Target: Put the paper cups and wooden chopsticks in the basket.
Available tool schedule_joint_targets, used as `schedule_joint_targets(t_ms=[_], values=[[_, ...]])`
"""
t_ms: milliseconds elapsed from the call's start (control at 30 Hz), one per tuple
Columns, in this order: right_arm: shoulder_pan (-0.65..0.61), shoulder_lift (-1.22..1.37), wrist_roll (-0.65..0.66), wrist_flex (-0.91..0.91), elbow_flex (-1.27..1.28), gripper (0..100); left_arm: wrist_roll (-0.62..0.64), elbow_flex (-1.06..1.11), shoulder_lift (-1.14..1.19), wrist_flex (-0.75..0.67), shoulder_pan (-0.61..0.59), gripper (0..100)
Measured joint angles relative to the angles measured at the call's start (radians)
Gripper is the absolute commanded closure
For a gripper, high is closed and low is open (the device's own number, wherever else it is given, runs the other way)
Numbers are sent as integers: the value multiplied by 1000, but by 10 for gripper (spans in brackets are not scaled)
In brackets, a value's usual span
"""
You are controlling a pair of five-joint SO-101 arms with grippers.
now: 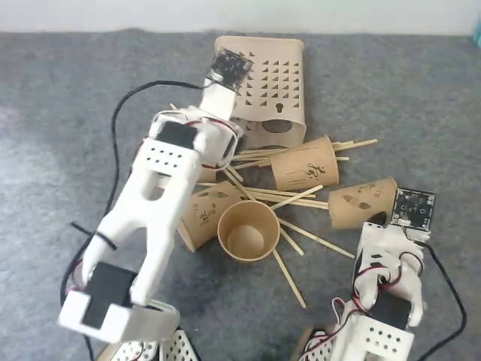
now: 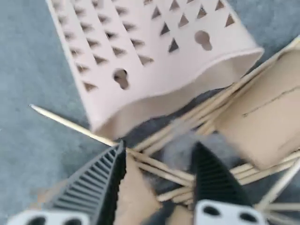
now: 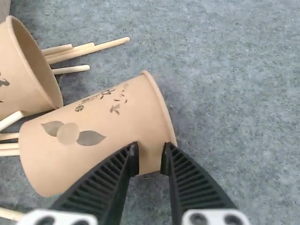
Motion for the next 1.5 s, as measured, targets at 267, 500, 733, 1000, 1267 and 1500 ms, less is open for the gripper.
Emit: schedule_joint_targets(t_ms=[267,500,733,1000,1267,1500], values=[[0,0,0,0,0,910,-287,0,35,-54,-25,845],[0,0,0,0,0,910,-267,78,186,-345,-130,801],[-2,0,9,0,0,910,-236,135,247,-559,-186,835],[-2,0,15,0,0,910,-103,176,351,-842,-167,990],[-2,0,18,0,0,910,-61,183,482,-1117,-160,988],[-2,0,18,0,0,911,95,276,384,-1138,-158,989]])
